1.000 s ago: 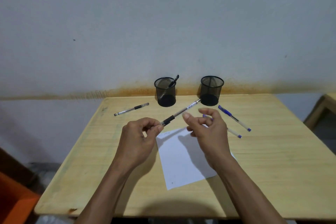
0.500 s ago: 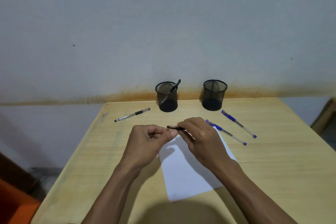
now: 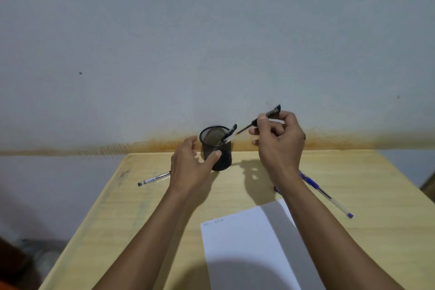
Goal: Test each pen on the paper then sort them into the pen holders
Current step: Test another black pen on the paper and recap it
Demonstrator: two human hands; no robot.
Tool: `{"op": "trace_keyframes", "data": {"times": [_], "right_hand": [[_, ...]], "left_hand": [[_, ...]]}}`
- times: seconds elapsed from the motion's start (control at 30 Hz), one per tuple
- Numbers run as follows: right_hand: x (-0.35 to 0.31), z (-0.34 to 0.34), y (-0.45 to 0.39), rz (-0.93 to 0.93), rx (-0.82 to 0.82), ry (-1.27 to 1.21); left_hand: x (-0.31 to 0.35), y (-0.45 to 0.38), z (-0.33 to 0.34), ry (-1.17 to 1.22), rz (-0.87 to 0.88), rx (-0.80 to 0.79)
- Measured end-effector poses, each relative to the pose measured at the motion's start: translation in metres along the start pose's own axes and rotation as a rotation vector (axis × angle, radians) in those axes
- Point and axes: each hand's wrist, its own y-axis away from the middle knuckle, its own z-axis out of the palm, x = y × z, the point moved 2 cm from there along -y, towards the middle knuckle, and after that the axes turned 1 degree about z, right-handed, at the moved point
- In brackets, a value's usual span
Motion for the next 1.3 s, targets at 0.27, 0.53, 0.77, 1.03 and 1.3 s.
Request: {"op": "trace_keyframes", "data": {"times": [0.27, 0.53, 0.77, 1.03, 1.3], "right_hand": [[0.034, 0.045, -0.033, 0.027, -0.019, 0.127], [0.060, 0.052, -0.026, 0.133, -0.053, 0.231], [0.064, 0.054, -0.025, 0.184, -0.036, 0.269], [0.069, 0.053, -0.024, 0.220, -0.043, 0.280], [0.067, 0.048, -0.023, 0.217, -0.042, 0.285]], "left_hand": [[-0.016, -0.042, 0.019, -0.039, -0.021, -0.083], [-0.019, -0.046, 0.022, -0.040, 0.007, -0.076], [-0.016, -0.047, 0.024, -0.029, 0.029, -0.066], [-0.017, -0.048, 0.024, -0.029, 0.029, -0.080], [-0.012, -0.045, 0.022, -0.013, 0.014, -0.090]]}}
